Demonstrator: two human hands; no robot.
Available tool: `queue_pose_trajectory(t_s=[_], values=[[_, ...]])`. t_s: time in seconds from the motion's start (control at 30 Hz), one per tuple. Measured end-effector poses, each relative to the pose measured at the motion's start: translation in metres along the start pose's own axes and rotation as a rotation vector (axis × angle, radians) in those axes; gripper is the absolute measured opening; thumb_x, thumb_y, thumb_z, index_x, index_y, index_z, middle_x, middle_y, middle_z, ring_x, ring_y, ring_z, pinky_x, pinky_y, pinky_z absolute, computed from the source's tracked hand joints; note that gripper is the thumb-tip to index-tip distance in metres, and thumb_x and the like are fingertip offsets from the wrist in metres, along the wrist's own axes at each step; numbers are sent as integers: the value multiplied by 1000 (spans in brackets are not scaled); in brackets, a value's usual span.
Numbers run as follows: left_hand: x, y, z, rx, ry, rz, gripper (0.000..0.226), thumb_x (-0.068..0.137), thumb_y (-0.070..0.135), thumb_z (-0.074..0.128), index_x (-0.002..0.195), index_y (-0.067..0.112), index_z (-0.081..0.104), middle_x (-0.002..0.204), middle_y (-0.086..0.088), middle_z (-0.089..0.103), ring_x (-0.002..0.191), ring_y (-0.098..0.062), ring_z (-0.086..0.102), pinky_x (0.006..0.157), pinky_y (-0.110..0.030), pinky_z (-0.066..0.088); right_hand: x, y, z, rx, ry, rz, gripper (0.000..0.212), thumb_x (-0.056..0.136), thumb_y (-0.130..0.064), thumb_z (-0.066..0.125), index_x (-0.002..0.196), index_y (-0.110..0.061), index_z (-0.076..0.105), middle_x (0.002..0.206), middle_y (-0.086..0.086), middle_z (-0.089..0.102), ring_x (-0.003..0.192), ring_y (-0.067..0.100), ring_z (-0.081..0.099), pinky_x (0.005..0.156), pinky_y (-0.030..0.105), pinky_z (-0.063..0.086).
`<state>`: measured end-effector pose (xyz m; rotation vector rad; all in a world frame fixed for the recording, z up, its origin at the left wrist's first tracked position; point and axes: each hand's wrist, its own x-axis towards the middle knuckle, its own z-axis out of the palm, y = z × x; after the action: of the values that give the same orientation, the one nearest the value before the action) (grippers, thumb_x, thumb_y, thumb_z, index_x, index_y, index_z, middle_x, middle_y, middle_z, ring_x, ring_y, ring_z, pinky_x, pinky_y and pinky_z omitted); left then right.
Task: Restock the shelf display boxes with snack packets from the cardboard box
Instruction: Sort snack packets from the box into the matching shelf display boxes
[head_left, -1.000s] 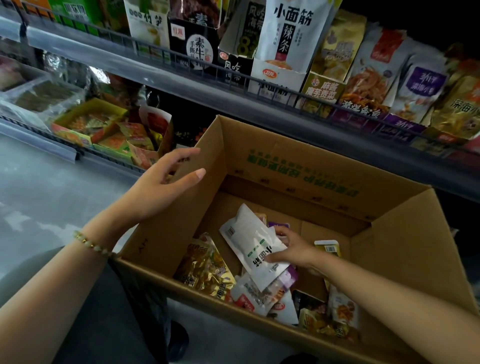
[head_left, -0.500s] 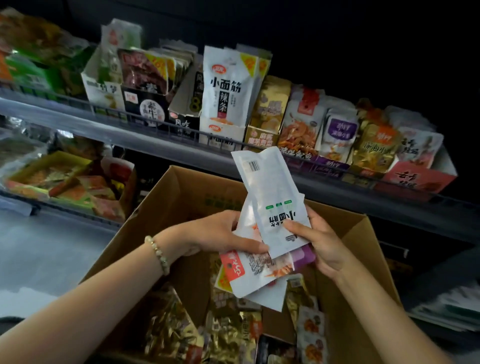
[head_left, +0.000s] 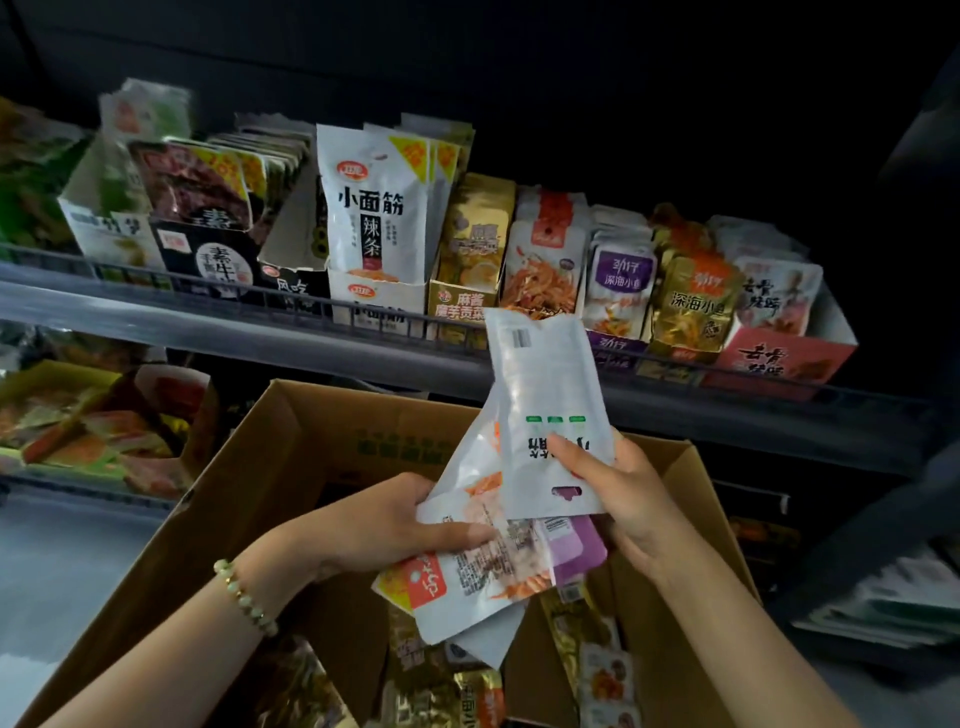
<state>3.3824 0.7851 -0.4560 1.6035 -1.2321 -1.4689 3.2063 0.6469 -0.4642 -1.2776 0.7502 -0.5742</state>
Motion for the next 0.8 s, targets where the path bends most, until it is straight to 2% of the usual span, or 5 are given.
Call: queue_pose_trajectory(t_s=[0.3,0.43,0.5,0.7,0.8], values=[[-14,2,-19,73,211,9,30,87,34,58,95,7,66,87,-4,76,78,-16,73,65,-21,56,0,-7,-19,164,197,-185,53,62,-28,75,113,-16,64,104,4,73,94,20,71,70,30,58],[-21,-1,-35,-245,667,220,21,94,26,51,95,10,65,81,2,76,71,-11,72,58,-16,54,3,-9,-32,212,250,-197,82,43,-44,91,116,-18,65,110,5,72,100,21,69,72,31,58],[-19,-1,-38,-322,764,268,20,95,26,51,97,12,65,84,-1,76,72,-10,72,57,-15,54,3,-8,-33,219,209,-181,96,33,-50,94,117,-16,65,111,8,71,100,23,69,71,32,58],[-9,5,0,-456,367,155,33,95,33,45,108,9,64,94,-9,75,81,-20,73,69,-26,58,-11,-5,-4,75,32,-143,44,67,-24,75,108,-13,64,99,7,74,92,24,71,75,38,59],[-11,5,16,-377,214,153,32,88,27,62,117,14,55,101,-10,74,90,-26,72,74,-35,59,-12,6,14,0,64,-176,40,73,-22,71,112,-19,61,100,2,74,92,20,71,72,34,58]])
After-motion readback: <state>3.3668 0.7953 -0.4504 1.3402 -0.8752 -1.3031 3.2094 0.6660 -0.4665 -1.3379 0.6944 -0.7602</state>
